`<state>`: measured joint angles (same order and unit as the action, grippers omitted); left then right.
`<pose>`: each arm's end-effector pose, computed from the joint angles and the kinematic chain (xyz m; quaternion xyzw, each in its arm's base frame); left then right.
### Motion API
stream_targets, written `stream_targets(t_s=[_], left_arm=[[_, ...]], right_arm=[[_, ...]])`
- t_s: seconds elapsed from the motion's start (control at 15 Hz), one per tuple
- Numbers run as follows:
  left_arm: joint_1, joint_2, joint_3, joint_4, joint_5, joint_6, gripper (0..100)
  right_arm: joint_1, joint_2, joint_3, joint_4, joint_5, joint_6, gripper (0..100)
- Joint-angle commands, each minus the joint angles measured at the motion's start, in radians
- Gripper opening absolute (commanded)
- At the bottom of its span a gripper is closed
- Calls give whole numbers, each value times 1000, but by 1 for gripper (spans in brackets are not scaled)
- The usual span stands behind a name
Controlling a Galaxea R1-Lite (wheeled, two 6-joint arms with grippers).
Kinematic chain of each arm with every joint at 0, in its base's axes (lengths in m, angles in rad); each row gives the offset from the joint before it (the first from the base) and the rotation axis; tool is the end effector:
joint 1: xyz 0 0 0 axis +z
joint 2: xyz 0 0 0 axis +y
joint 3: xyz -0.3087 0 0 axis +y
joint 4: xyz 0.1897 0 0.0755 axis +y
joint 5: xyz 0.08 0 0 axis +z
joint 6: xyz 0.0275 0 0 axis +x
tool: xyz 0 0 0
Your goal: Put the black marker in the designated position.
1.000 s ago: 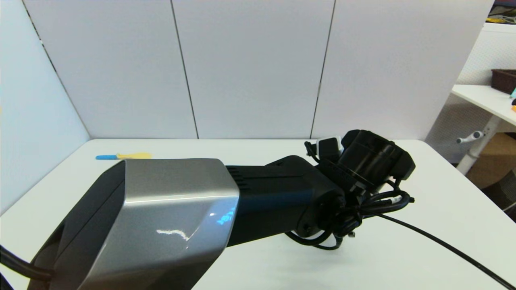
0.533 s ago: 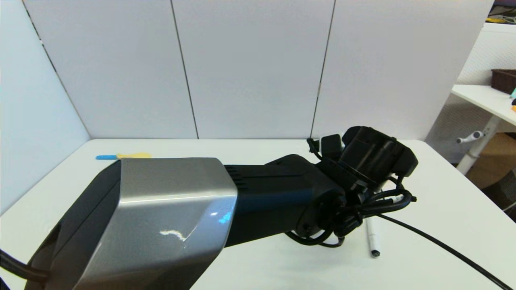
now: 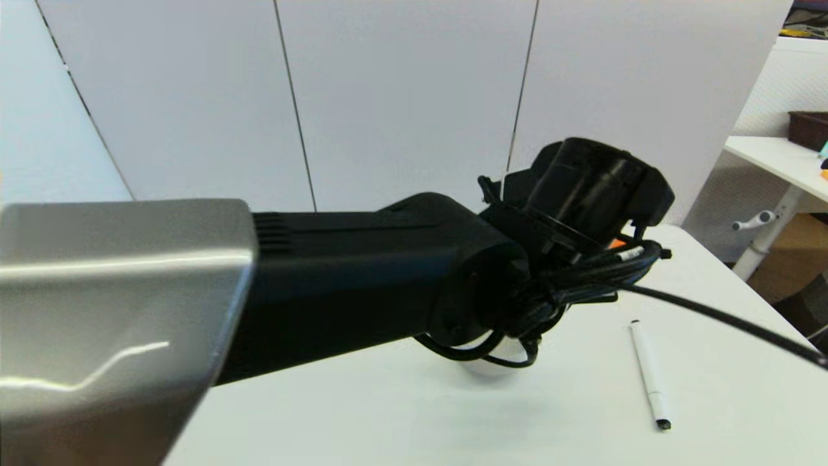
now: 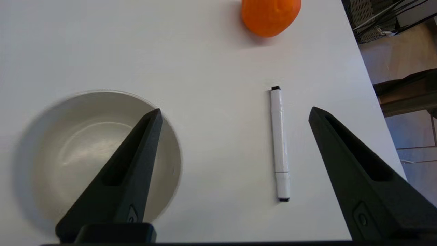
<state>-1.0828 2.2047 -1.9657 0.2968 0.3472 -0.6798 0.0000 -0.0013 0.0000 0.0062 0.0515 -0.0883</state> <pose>0.2315 -0.4161 0.2231 -0.1364 0.3040 -0.2603 0.9062 -0.0116 0.0014 0.0748 -0.0441 0.0013 0.0258 0.9987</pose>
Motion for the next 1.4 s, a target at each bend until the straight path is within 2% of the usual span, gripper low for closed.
stream_targets(t_s=[0.07,0.33,0.6,0.8,1.0,1.2,1.4], left_arm=[[34,-184,24,79,21,115,100],[61,-425,226,202,38,192,100],[173,-740,536,170,39,353,100],[317,-965,788,24,32,506,100],[497,-1195,1055,-154,-22,618,100],[673,-1373,1237,-301,-151,733,100],[842,-1525,1398,-412,-321,752,100]], right_arm=[[0,1,0,0,1,-1,100],[0,1,0,0,1,-1,100],[0,1,0,0,1,-1,100],[0,1,0,0,1,-1,100],[0,1,0,0,1,-1,100],[0,1,0,0,1,-1,100],[0,1,0,0,1,-1,100]])
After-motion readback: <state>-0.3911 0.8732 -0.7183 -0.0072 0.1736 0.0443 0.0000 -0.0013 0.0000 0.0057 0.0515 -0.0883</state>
